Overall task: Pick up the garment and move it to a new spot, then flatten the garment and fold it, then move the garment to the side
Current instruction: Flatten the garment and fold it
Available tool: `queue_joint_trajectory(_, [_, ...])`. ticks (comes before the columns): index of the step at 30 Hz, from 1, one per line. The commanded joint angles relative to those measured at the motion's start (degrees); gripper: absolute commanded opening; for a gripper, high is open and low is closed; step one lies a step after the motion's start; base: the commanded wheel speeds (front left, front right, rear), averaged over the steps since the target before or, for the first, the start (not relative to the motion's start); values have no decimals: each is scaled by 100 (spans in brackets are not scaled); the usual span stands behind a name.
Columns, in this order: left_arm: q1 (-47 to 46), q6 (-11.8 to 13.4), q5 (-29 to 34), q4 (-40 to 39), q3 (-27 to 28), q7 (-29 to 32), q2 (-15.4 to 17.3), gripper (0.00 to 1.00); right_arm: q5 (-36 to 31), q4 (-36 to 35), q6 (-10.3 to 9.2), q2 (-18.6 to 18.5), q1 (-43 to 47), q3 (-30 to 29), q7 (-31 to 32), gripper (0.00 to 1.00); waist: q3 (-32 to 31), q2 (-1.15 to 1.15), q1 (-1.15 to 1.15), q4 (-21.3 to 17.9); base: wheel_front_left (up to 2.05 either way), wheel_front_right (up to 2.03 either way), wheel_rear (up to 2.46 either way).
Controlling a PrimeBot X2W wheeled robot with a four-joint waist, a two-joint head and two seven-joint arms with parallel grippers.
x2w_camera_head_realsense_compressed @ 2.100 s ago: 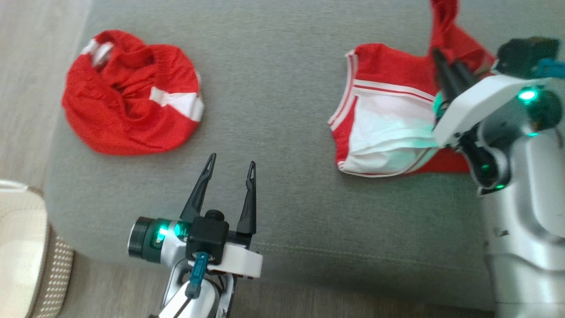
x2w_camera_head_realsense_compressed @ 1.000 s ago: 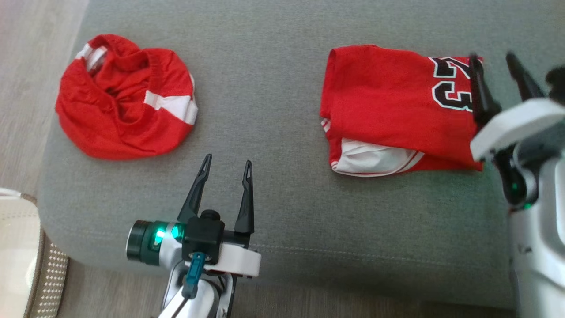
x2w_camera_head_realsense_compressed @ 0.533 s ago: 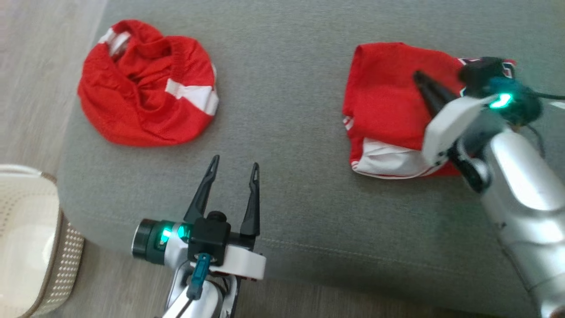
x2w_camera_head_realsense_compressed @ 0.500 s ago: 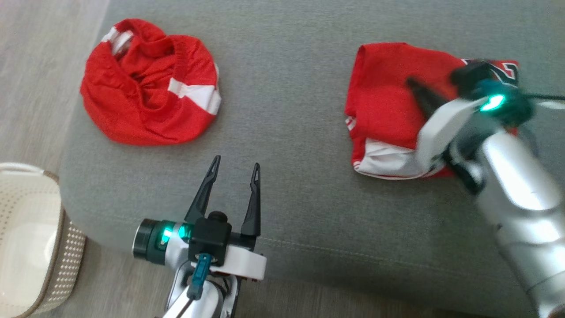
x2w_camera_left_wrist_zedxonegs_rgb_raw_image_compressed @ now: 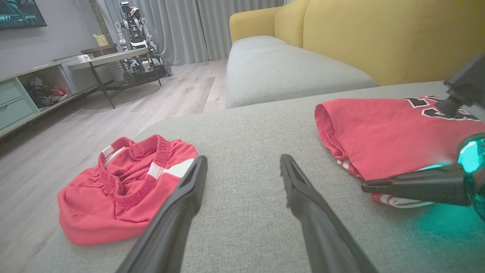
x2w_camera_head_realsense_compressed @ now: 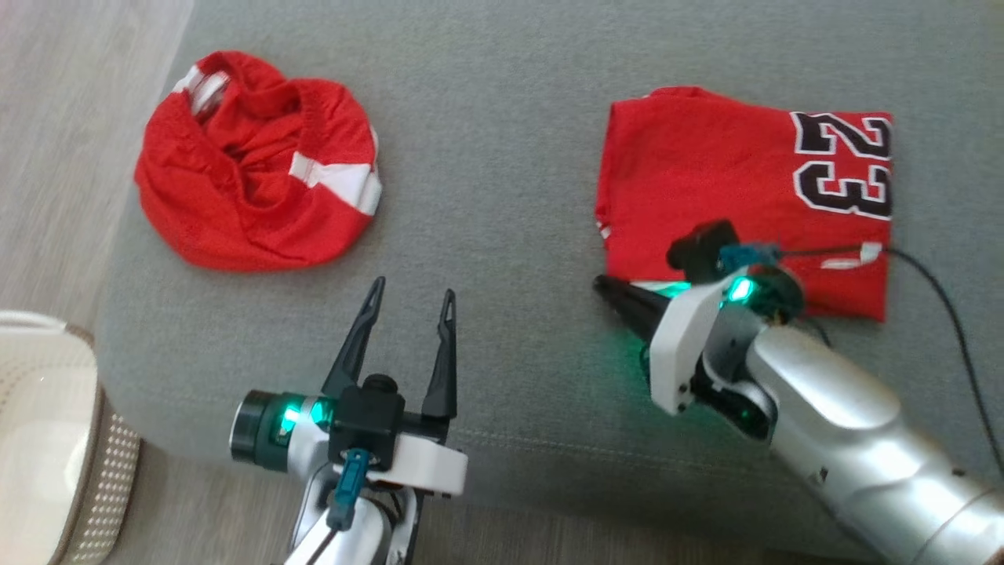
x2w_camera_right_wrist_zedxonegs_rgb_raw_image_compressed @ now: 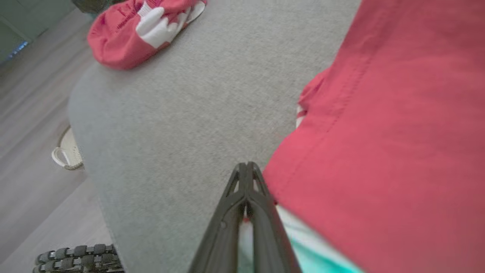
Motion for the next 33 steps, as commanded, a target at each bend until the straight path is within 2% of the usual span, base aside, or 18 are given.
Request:
queue_joint_trajectory(1, [-91, 43, 14, -147, 232, -29, 29, 100, 146, -212, -1, 35, 116, 83, -261, 0, -83, 0, 0, -108, 0, 0, 0])
queue_joint_trajectory(2, [-75, 48, 6, -148, 251, -29, 36, 100, 223, -248, -1, 24, 122, 68, -470, 0, -116, 0, 0, -155, 0, 0, 0])
queue_joint_trajectory(3, [-57, 51, -11, -158, 275, -29, 40, 100, 267, -273, -1, 16, 125, 30, -699, 23, -148, 0, 0, -203, 0, 0, 0])
queue_joint_trajectory(4, [-34, 54, -41, -186, 311, -29, 40, 100, 264, -289, -1, 5, 123, -14, -958, 100, -187, 0, 0, -263, 0, 0, 0])
queue_joint_trajectory(5, [-34, 54, -41, -186, 311, -29, 40, 100, 264, -289, -1, 5, 123, -14, -958, 100, -187, 0, 0, -263, 0, 0, 0])
queue_joint_trajectory(8, [71, 78, -133, -256, 464, -29, 62, 100, 55, -218, -1, -13, 142, -376, -1531, 100, -313, 0, 0, -447, 0, 0, 0])
queue_joint_trajectory(9, [134, 109, -165, -313, 588, -29, 91, 100, -364, -166, -1, -50, 197, -778, -1627, 100, -404, 0, 0, -566, 0, 0, 0])
queue_joint_trajectory(12, [229, 102, -244, -452, 768, -29, 103, 100, -1277, -654, -1, -2, 550, -1944, -1640, 100, -517, 0, 0, -716, 0, 0, 0])
queue_joint_trajectory(16, [381, -2, -339, -525, 971, -29, 108, 100, -2390, -1519, -1, 351, 1526, -3533, -1642, 100, -673, 0, 0, -859, 0, 0, 0])
queue_joint_trajectory(19, [491, -113, -312, -626, 1063, -29, 99, 100, -3188, -2274, -1, 645, 2248, -4334, -1643, 100, -785, 0, 0, -928, 0, 0, 0])
queue_joint_trajectory(21, [598, -165, -272, -655, 1110, -29, 84, 100, -3476, -2694, -1, 877, 2682, -4751, -1643, 100, -868, 0, 0, -960, 0, 0, 0])
queue_joint_trajectory(24, [761, -225, -183, -736, 1174, -29, 66, 100, -3737, -3070, -1, 1083, 3212, -5060, -1643, 100, -986, 0, 0, -1022, 0, 0, 0])
queue_joint_trajectory(33, [1263, -261, 80, -936, 1280, -29, 109, 100, -3846, -3267, -1, 1283, 3955, -5023, -1644, 100, -1344, 0, 0, -1203, 0, 0, 0])
